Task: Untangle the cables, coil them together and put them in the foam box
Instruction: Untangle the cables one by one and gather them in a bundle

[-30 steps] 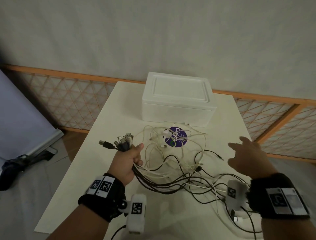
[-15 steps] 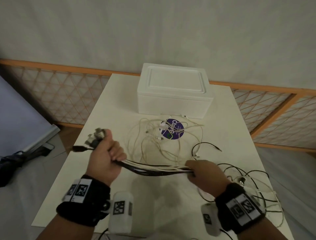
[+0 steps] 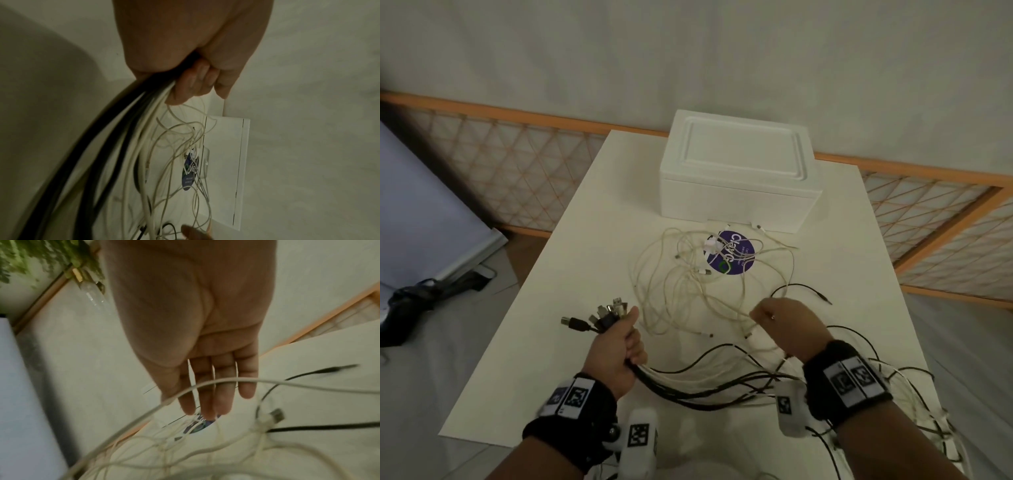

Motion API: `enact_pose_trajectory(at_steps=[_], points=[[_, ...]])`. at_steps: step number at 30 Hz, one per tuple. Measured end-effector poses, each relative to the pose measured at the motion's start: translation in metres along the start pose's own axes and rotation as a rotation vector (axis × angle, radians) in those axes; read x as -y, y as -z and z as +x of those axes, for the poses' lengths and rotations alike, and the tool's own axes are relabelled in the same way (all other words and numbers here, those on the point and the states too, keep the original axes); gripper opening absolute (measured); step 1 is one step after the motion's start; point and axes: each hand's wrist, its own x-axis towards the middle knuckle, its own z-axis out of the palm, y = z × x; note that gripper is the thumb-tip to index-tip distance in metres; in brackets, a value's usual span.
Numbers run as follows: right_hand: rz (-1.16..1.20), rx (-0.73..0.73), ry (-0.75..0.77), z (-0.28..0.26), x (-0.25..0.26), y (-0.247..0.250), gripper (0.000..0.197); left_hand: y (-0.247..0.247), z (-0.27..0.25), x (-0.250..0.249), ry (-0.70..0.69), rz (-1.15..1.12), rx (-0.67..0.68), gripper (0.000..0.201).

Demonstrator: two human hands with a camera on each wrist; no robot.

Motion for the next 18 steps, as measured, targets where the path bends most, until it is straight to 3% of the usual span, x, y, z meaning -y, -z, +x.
enact_pose_trajectory(at_steps=[2, 5, 7, 10, 13, 16, 18], points=[[-0.08, 0.068, 0.015, 0.016, 0.017, -0.003, 0.019, -0.004, 0.0, -0.001, 0.0, 0.027, 0.004, 0.042], [-0.235, 0.283, 0.135, 0.028, 0.051, -0.02, 0.038, -0.007, -0.001, -0.001, 0.005, 0.055, 0.018, 0.041], [-0.329, 0.332, 0.205, 0.032, 0.066, -0.038, 0.038, -0.01, -0.004, -0.002, -0.009, 0.063, 0.057, 0.037], [-0.362, 0.292, 0.257, 0.037, 0.069, -0.055, 0.022, -0.017, -0.011, -0.009, -0.105, 0.109, 0.131, 0.028], [-0.277, 0.221, 0.281, 0.038, 0.066, -0.039, 0.019, -0.025, -0.012, -0.018, -0.224, 0.149, 0.187, 0.022], [-0.114, 0.012, 0.38, 0.037, 0.076, -0.004, 0.018, -0.045, -0.006, -0.029, -0.307, 0.26, 0.246, 0.01], [0.007, -0.135, 0.482, 0.034, 0.088, 0.021, 0.021, -0.064, -0.004, -0.036, -0.347, 0.341, 0.299, 0.015]])
